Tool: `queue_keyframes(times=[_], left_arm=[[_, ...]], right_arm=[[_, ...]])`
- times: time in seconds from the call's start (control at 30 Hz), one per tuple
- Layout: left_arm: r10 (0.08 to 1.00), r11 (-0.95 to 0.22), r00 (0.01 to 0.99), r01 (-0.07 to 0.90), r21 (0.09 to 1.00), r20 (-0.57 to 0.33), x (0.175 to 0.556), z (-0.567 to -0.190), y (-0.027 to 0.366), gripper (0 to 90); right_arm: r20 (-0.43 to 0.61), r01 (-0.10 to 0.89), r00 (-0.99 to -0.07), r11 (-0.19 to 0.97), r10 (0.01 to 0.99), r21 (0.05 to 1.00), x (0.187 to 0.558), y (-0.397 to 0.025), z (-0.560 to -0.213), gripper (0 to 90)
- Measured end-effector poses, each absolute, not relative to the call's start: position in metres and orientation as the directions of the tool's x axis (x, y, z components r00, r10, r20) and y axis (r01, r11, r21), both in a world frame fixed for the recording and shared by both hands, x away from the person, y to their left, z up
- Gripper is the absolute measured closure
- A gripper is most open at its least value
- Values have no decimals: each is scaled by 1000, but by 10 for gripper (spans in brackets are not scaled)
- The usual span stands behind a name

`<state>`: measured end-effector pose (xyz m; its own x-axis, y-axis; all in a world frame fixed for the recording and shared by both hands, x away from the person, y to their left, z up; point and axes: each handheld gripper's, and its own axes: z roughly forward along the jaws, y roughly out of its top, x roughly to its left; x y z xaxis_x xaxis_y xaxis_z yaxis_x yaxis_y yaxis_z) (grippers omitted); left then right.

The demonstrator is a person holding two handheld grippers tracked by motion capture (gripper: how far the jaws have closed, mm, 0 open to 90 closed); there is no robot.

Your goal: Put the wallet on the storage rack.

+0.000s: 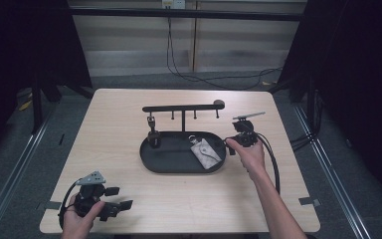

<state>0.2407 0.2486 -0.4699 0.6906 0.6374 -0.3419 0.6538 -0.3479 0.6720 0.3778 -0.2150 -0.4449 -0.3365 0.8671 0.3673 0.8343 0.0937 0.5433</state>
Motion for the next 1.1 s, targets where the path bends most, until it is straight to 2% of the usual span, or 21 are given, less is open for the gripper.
queue_keyframes(times=[0.47, 0.63, 1.1], left_arm=[[662, -306, 666, 659, 687, -344, 236, -469, 257, 221], [664, -298, 662, 660, 690, -348, 235, -467, 262, 220], [668, -301, 663, 656, 692, -338, 232, -467, 263, 213]], right_arm=[[335, 768, -367, 79, 868, 635, 342, -240, -437, 259], [336, 762, -381, 86, 861, 641, 330, -244, -440, 179], [300, 715, -376, 69, 877, 696, 285, -266, -435, 163]])
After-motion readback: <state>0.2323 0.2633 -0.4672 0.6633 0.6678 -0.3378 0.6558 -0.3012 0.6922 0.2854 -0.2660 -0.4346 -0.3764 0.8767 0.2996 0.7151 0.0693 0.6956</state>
